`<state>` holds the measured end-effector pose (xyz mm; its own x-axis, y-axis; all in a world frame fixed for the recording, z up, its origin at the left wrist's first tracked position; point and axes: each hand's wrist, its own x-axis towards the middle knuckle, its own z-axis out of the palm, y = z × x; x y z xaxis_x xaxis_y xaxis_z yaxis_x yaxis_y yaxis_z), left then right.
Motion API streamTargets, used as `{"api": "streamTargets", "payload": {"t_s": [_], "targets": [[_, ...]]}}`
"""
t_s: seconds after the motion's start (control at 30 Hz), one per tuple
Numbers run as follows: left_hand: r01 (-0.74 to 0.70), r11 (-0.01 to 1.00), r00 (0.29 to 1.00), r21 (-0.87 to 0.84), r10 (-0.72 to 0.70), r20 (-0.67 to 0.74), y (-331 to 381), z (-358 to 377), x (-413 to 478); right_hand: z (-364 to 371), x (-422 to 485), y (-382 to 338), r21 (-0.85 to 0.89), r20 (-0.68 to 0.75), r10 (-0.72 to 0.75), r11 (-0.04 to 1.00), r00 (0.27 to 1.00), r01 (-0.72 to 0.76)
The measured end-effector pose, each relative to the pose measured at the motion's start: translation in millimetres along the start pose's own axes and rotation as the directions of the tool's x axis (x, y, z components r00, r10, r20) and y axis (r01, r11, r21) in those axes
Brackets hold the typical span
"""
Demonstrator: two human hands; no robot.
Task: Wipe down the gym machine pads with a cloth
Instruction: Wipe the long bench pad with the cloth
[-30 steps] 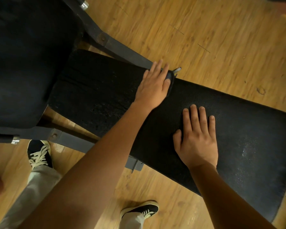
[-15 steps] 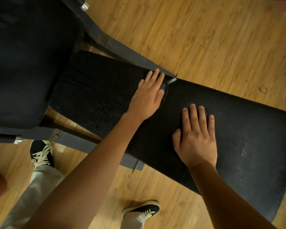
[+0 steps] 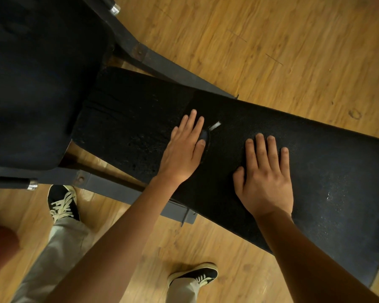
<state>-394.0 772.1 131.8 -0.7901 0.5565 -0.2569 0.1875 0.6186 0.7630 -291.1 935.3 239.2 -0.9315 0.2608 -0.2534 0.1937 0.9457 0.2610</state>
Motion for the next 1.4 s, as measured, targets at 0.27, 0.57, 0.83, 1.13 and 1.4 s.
{"api": "streamTargets", "payload": {"t_s": [0.27,0.57,0.83,1.13,1.4], "targets": [[-0.049,0.998,0.999,0.043,0.049,-0.003,8.5,-6.1,42.8,1.0,-0.2,0.5,-0.010,0.012,0.005,1.000,1.000,-0.004],[-0.015,0.999,0.999,0.039,0.013,0.034,-11.8,11.1,-54.1,0.0,0.4,0.0,0.001,0.008,0.007,1.000,1.000,-0.007],[-0.054,0.994,0.995,0.091,0.046,0.087,-9.7,-1.5,3.3,0.0,0.6,-0.6,-0.002,-0.004,0.004,1.000,1.000,-0.004],[-0.038,0.998,0.996,0.051,0.034,0.081,-38.3,0.8,-78.3,1.2,-0.2,-0.3,-0.002,-0.010,-0.001,1.000,1.000,0.001],[0.002,0.999,0.999,0.036,-0.004,0.051,-43.6,2.2,-96.9,1.1,0.4,0.6,-0.001,0.006,-0.003,1.000,1.000,0.003]]}}
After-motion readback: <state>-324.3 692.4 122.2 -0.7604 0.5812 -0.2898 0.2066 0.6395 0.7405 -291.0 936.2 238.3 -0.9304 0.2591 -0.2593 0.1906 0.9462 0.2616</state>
